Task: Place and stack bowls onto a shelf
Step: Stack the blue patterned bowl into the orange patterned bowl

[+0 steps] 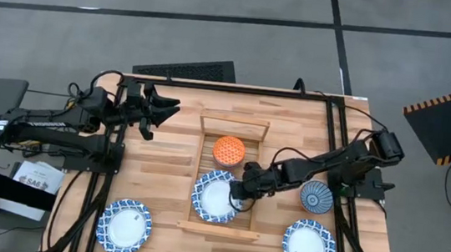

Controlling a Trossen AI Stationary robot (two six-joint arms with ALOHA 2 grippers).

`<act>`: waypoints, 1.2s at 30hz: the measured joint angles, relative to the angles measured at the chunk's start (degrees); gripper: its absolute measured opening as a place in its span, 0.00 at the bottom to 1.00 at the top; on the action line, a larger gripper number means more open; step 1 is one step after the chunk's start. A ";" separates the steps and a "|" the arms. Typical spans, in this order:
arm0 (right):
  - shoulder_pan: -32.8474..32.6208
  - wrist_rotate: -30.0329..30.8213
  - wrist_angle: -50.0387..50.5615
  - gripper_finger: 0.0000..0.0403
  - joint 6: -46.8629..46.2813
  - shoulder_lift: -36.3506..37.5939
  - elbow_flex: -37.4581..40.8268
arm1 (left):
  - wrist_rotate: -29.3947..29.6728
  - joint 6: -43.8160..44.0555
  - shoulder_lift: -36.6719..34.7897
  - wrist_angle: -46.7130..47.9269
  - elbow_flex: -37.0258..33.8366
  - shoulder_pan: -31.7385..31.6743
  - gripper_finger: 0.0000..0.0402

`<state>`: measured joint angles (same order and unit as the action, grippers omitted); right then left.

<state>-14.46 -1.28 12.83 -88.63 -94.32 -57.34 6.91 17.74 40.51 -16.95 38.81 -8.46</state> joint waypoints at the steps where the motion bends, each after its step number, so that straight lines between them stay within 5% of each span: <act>1: 0.32 -0.05 0.08 0.49 0.81 0.00 0.00 | 0.01 0.00 0.00 0.00 0.00 0.00 0.28; 7: 2.89 -2.52 6.40 0.63 7.87 2.45 -0.02 | 1.37 0.01 0.00 0.02 0.00 0.00 0.28; 20: 3.81 -3.80 34.78 0.63 24.39 17.09 2.67 | 1.47 -0.70 0.00 1.01 0.00 0.00 0.28; 26: 1.90 -5.69 31.60 0.63 20.52 26.71 12.37 | 0.88 0.06 -0.02 1.44 0.00 0.01 0.28; 31: -0.67 1.24 22.81 0.63 14.99 34.78 19.06 | 0.81 0.90 0.00 2.24 0.00 0.01 0.28; 36: -2.10 1.26 27.63 0.63 12.21 36.98 19.59 | 0.42 0.92 -0.01 2.67 0.00 0.01 0.28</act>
<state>-16.55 -0.01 40.47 -76.41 -57.35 -37.75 7.33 18.65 40.50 -14.28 38.81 -8.45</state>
